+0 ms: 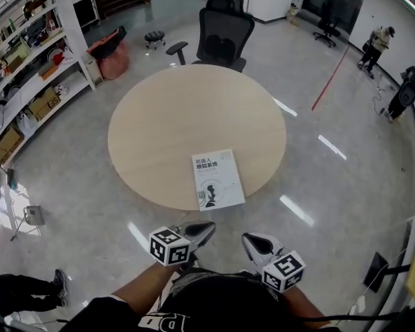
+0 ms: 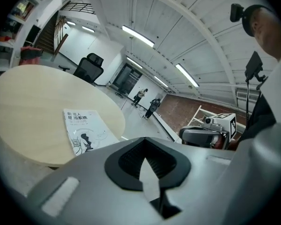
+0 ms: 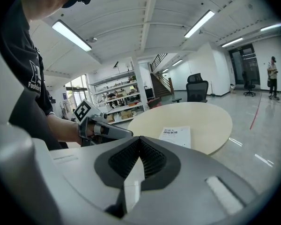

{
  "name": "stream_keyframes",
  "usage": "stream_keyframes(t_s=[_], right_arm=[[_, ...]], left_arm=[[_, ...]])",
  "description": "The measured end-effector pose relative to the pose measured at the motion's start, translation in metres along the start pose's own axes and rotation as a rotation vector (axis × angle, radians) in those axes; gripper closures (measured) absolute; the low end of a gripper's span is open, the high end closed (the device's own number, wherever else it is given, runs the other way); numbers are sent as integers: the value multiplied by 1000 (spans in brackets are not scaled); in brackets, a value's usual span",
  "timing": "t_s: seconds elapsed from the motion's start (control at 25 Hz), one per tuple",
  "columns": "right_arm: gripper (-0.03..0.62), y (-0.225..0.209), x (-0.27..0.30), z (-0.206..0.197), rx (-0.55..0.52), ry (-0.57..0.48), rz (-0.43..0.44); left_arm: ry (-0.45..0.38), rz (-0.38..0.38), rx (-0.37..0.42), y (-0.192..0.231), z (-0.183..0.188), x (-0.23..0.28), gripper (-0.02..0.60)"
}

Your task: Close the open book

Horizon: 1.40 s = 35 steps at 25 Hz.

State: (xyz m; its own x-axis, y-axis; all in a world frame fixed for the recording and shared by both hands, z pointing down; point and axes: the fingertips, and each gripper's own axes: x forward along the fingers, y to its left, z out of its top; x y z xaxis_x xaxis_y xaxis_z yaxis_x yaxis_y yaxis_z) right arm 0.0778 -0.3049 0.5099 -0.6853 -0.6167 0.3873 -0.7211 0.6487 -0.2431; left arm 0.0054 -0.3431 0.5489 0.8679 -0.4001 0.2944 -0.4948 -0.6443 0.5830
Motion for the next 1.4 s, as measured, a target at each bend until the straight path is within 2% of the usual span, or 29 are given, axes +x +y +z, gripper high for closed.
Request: stream_keyframes(t_s=[0.08,0.28,0.6,0.76,0.92,1.04,1.24,1.4], right_arm=[[586,-4,-13,-1,-9,4,27],[586,-17,-57,-11,-40,13,104],[586,-31,-106,-55,-19,64,224],[586,-26,-119,-57,-42,62,282],[586,-20,-122,-54,-52,25,277],[586,-14,-118,-53,-28,13,235],[588,5,-100,-55,3,-1,184],[588,25,-86,-52,-12,-20,180]], left_arm=[[-15,25,16,-14,0,4,574],[-94,118,-18,-51,-11,12,574],[-168,243,-11,-122,-34,10,575],[-168,306,-15,-142,-49,-1,574],[-150,319,-11,-142,-60,-5,575],[-148,292,0,-144,-53,-11,574],[-117,264,117,-145,-44,-41,574],[-117,271,95,-126,-55,-66,574]])
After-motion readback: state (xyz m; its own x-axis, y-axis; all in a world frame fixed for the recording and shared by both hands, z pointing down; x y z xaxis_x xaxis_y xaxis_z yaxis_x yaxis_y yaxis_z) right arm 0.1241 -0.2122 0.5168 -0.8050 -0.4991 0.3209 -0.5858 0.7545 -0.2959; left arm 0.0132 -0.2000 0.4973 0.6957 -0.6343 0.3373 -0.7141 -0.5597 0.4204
